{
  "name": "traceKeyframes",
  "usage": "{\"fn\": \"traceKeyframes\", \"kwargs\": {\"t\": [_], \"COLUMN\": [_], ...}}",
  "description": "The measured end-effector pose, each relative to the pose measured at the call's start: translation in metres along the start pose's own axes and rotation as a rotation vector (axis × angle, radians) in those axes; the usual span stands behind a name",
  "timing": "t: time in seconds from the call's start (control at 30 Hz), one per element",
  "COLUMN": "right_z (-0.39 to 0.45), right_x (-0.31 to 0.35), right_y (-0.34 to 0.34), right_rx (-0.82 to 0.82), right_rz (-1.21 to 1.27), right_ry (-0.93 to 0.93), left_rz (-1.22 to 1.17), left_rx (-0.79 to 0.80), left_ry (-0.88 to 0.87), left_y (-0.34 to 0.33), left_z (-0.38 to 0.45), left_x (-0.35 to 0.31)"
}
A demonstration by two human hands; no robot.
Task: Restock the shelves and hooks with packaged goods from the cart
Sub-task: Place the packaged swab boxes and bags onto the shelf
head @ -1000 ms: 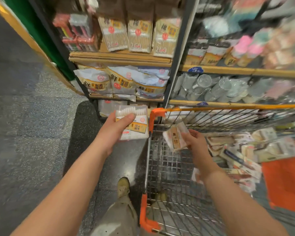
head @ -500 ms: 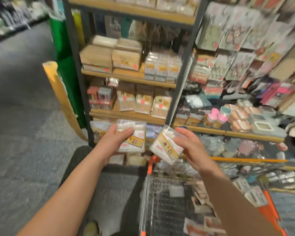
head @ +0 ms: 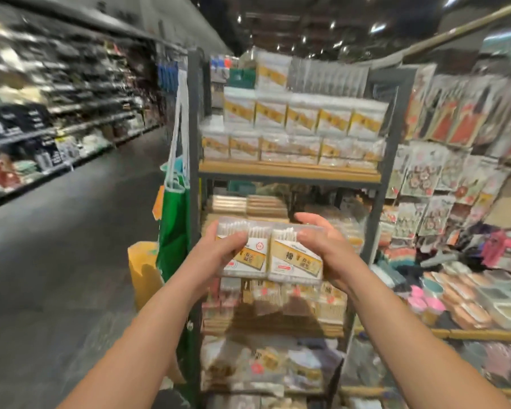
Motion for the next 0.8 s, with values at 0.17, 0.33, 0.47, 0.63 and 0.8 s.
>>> {"fn": "traceKeyframes", "kwargs": {"t": [0.17, 0.33, 0.47, 0.63, 0.8], "right_z": [0.027, 0.044, 0.075, 0.130, 0.179], "right_x": [0.052, 0.112, 0.161, 0.210, 0.246], "right_y": [0.020, 0.062, 0.107, 0.149, 0.196], "right_rx": [-0.067, -0.097, -0.134, -0.126, -0.213], "right_rz": [-0.368, -0.503, -0.536, -0.507, -0.548], "right_ry": [0.021, 0.106, 0.222, 0.314, 0.354], "left_rz": [-0.043, 0.028, 0.217, 0.257, 0.194], "left_rx": [0.100, 0.134, 0.124, 0.011, -0.064], "left_ry": [-0.118, -0.198, -0.343, -0.376, -0.391], "left_y": [-0.005, -0.015, -0.030, -0.023, -0.020], "left_z": [0.040, 0.091, 0.129, 0.185, 0.242], "left_x": [-0.057, -0.115, -0.164, -0.202, -0.241]}}
Point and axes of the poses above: each hand's wrist, its own z-axis towards the middle knuckle, its own y-axis out of the back of the hand, x = y × z, the point moved 5 cm from there along z, towards the middle knuckle, and after that the axes turned 11 degrees about x, right-handed, at the moved point
